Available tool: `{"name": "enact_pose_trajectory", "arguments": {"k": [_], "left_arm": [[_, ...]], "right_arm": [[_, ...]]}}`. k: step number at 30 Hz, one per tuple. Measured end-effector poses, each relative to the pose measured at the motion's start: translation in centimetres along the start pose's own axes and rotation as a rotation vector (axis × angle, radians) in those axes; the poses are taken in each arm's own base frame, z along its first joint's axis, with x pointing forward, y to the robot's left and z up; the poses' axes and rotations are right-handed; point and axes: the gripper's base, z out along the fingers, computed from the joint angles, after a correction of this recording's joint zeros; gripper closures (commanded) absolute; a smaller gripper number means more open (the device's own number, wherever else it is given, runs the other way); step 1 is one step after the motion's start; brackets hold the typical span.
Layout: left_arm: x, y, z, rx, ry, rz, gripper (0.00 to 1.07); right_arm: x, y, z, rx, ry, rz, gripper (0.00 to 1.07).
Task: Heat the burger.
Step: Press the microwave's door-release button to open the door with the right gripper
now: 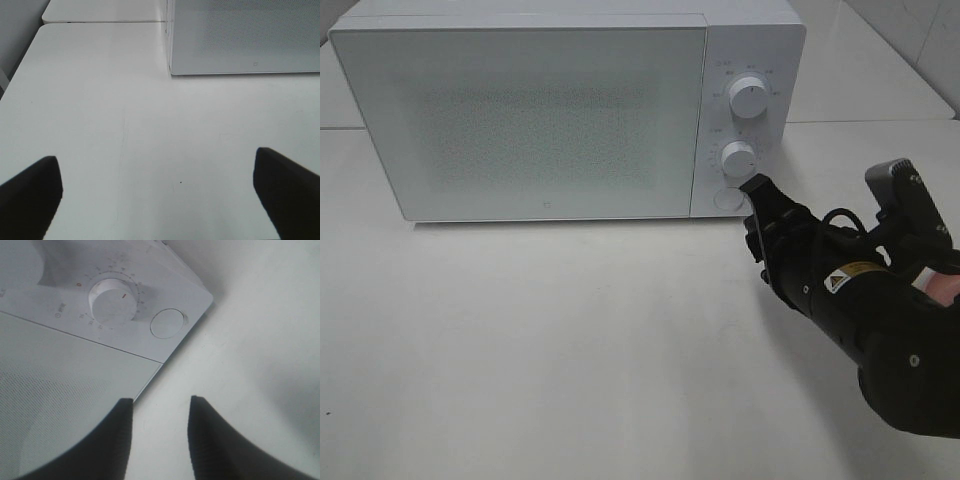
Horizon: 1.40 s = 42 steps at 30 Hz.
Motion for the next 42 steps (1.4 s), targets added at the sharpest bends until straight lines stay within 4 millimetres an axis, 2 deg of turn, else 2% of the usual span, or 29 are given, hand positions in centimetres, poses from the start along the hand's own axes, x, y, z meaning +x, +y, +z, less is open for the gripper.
{"name": "enact_pose_trajectory", "arguments": {"k": [2, 3, 4, 6, 7, 8, 10, 15, 22, 32, 42], "left_arm": [[0.0, 0.0, 0.0, 0.0, 0.0, 0.0, 0.09], [0.0, 0.0, 0.0, 0.0, 0.0, 0.0, 0.09], [0.0, 0.0, 0.0, 0.0, 0.0, 0.0, 0.09], [0.0, 0.0, 0.0, 0.0, 0.0, 0.0, 0.09], [0.0, 0.0, 0.0, 0.0, 0.0, 0.0, 0.09], [0.0, 0.0, 0.0, 0.0, 0.0, 0.0, 0.09], [0.0, 0.0, 0.0, 0.0, 0.0, 0.0, 0.09], [0.0, 0.0, 0.0, 0.0, 0.0, 0.0, 0.09], [0.0, 0.0, 0.0, 0.0, 0.0, 0.0, 0.09], [0.0, 0.0, 0.0, 0.0, 0.0, 0.0, 0.09], [0.0, 0.0, 0.0, 0.0, 0.0, 0.0, 0.09]], "right_arm": [[0.1, -0.1, 0.0, 0.016, 0.015, 0.107, 0.87], [0.1, -0.1, 0.0, 0.016, 0.015, 0.107, 0.87], [0.2, -0.2, 0.0, 0.021, 0.018, 0.178, 0.92], [0.2, -0.2, 0.0, 0.022, 0.018, 0.214, 0.95], [0.2, -0.2, 0.0, 0.022, 0.017, 0.272, 1.0], [0.2, -0.2, 0.0, 0.022, 0.017, 0.272, 1.0], [0.2, -0.2, 0.0, 0.023, 0.016, 0.35, 1.07], [0.2, -0.2, 0.0, 0.024, 0.015, 0.439, 1.07], [0.2, -0.1, 0.1, 0.022, 0.015, 0.464, 1.07], [1.4, -1.0, 1.6, 0.067, 0.005, 0.481, 1.07], [0.9, -0.7, 3.6, 0.058, -0.034, 0.5, 1.07]]}}
